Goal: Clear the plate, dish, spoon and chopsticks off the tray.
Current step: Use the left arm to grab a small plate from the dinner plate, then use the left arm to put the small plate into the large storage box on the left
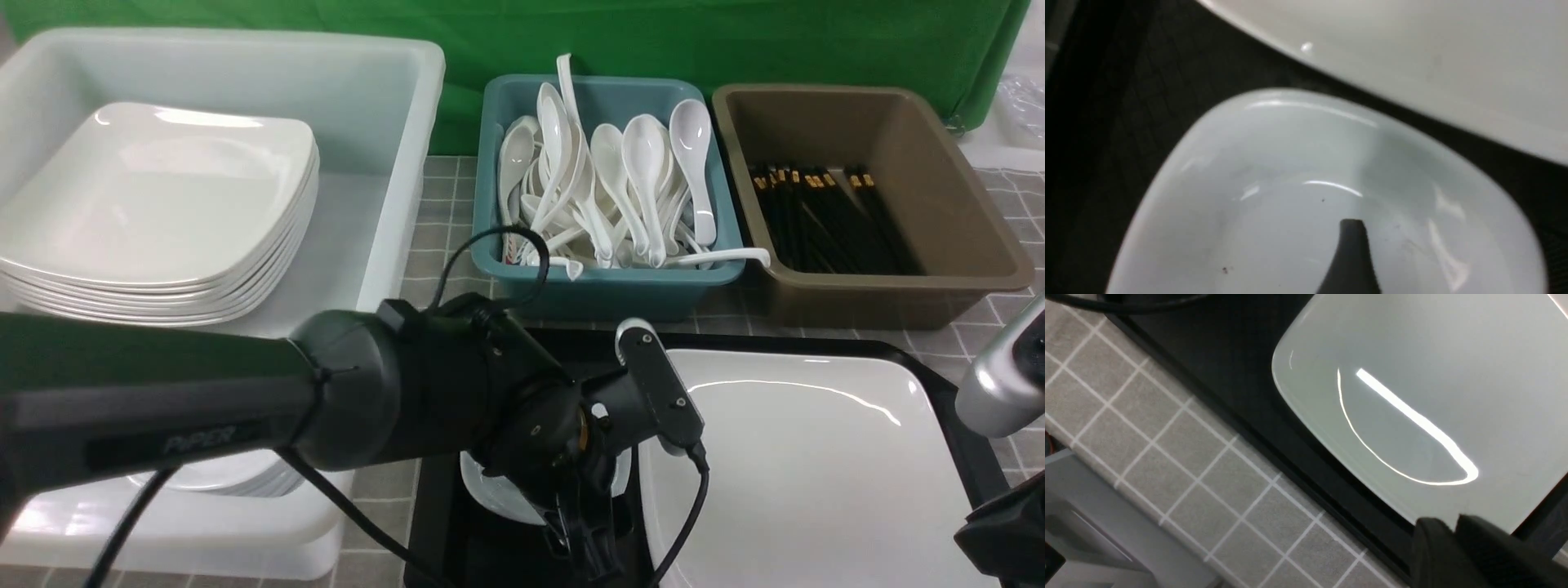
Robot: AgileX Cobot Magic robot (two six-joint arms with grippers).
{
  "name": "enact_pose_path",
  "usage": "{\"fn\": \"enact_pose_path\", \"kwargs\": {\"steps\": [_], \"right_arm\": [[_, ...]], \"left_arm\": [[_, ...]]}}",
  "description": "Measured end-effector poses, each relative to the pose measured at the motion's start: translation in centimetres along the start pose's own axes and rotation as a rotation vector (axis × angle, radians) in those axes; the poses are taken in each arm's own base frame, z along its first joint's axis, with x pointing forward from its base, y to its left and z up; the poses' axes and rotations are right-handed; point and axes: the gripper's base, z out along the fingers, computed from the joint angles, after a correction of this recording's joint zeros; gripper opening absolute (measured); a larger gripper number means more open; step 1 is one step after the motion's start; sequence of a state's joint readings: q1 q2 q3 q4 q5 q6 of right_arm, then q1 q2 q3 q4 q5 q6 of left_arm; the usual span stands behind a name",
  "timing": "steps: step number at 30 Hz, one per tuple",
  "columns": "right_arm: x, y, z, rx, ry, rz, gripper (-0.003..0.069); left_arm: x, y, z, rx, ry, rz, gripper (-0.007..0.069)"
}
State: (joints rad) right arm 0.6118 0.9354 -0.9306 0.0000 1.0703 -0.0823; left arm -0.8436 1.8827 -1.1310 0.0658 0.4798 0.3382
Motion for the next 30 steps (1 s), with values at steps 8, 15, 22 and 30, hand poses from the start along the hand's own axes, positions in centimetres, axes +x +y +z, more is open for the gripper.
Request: {"fn": "enact_pose_path", "kwargs": {"steps": [8,15,22,30], "right_arm": [[0.0,0.0,0.0,0.005,0.001,-0.013,0.0123],[0.0,0.0,0.0,0.005,-0.001,-0.014,0.0124],[-0.5,-0.1,0.0,0.011,-0.059,-0.015,0.0129],[-1.1,-0.1,-0.1,0.010,-0.119,-0.011,0.0139]], "left_arm": [[-0.7,0.2,-1.7,-0.003,-0.055,-0.063,0.0116],[-1.3,0.2,-10.4,-0.033,-0.200,-0.126,0.0027],[1.5,-0.4,-23.4,-0.167,-0.443,-0.115,0.0026],[11.4,1.2,-23.6,-0.380,-0.064,-0.116,0.0026]]}}
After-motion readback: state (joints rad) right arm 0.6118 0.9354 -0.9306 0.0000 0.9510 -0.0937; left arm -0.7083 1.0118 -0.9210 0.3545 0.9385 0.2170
